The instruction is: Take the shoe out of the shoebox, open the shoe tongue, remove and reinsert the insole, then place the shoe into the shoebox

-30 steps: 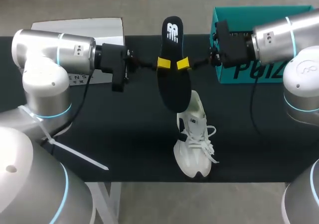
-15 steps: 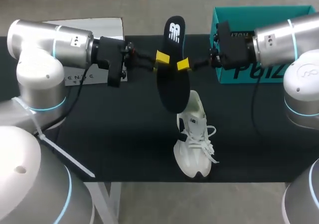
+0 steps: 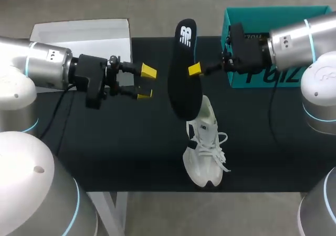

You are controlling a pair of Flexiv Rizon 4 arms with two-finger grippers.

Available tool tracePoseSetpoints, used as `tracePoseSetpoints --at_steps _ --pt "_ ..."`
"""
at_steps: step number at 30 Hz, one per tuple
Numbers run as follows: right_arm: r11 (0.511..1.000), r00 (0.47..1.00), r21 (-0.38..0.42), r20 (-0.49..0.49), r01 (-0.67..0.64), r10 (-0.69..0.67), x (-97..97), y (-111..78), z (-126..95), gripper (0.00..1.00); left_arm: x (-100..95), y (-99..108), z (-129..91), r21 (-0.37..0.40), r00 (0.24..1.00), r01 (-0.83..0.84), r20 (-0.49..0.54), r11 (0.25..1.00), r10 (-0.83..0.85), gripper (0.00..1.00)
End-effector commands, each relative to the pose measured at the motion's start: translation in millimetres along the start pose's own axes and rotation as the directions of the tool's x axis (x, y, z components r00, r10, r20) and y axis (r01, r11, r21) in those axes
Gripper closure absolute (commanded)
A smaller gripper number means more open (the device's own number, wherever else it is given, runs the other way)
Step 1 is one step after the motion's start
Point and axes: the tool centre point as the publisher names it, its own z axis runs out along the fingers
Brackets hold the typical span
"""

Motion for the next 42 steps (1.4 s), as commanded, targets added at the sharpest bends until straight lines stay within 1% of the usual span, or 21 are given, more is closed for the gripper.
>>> tracePoseSetpoints --at_steps 1,3,4,5,7,39,40,41,42 --pt "1.0 1.0 -0.005 -0.008 0.0 0.0 0.7 -1.5 1 1.0 -1.0 -17 -6 -0.027 1.0 -0.004 -0.003 1.0 0.004 0.0" --pt "1.0 1.0 0.013 -0.009 0.007 -0.007 1.7 -1.2 2 1.0 -0.9 -17 -6 -0.025 1.0 -0.004 -0.005 1.0 0.004 0.0" --pt "1.0 1.0 0.019 -0.026 0.007 -0.006 2.2 -1.0 2 1.0 -0.3 -16 -7 -0.02 1.0 0.009 -0.016 1.0 -0.01 0.0" --pt "0.999 1.0 0.036 -0.003 0.007 -0.007 2.8 -0.5 2 1.0 0.5 -16 -7 -0.013 0.999 0.014 -0.032 1.0 -0.015 0.0" --pt "0.999 1.0 0.036 -0.003 0.007 -0.007 2.8 -0.5 2 1.0 0.4 -16 -9 -0.017 1.0 0.016 -0.021 1.0 -0.017 0.0" --pt "0.999 1.0 0.036 -0.003 0.007 -0.007 2.8 -0.5 2 1.0 0.4 -16 -9 -0.017 1.0 0.016 -0.021 1.0 -0.017 0.0" --pt "0.999 1.0 0.036 -0.003 0.007 -0.007 2.8 -0.5 2 1.0 -0.7 -14 -15 -0.001 0.999 0.018 -0.037 1.0 -0.018 0.0" --pt "0.999 1.0 0.036 -0.003 0.007 -0.007 2.8 -0.5 2 1.0 -2.3 -10 -25 0.037 0.998 0.028 -0.052 0.999 -0.026 0.0" --pt "0.999 1.0 0.036 -0.003 0.007 -0.007 2.8 -0.5 2 1.0 -3.9 -8 -31 0.051 0.997 0.032 -0.078 0.998 -0.028 0.0"
